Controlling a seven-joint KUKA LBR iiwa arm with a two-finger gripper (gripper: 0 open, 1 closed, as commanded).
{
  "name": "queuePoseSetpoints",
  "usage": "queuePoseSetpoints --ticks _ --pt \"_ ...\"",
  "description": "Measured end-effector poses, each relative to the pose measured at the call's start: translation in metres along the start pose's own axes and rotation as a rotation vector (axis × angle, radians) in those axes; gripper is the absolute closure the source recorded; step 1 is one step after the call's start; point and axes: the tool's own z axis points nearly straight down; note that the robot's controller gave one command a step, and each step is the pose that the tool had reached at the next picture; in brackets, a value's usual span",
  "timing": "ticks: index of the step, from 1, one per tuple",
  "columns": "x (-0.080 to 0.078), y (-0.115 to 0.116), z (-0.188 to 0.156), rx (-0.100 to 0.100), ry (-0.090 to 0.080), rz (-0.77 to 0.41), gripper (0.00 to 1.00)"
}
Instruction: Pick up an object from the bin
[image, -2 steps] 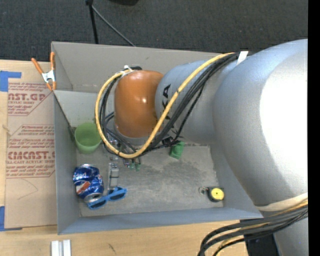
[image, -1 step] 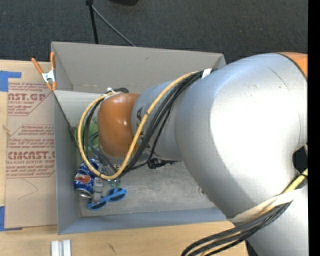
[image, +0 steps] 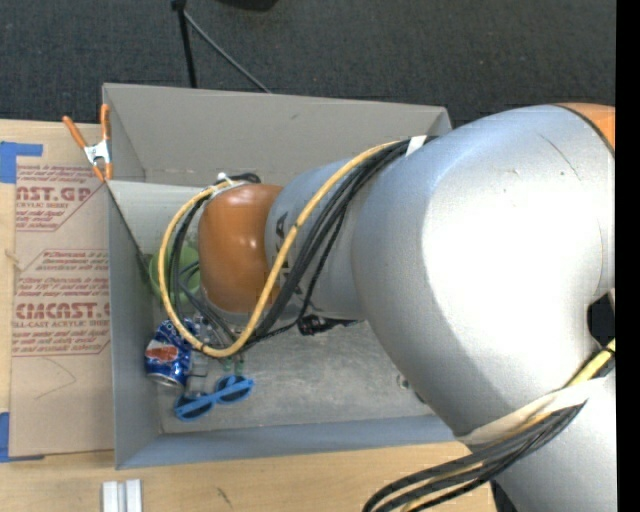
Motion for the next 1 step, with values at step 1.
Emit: queuePoseSetpoints --ticks 1 --pt "-0.0266 0.0112 -0.1143 -0.011 -0.01 0.014 1.0"
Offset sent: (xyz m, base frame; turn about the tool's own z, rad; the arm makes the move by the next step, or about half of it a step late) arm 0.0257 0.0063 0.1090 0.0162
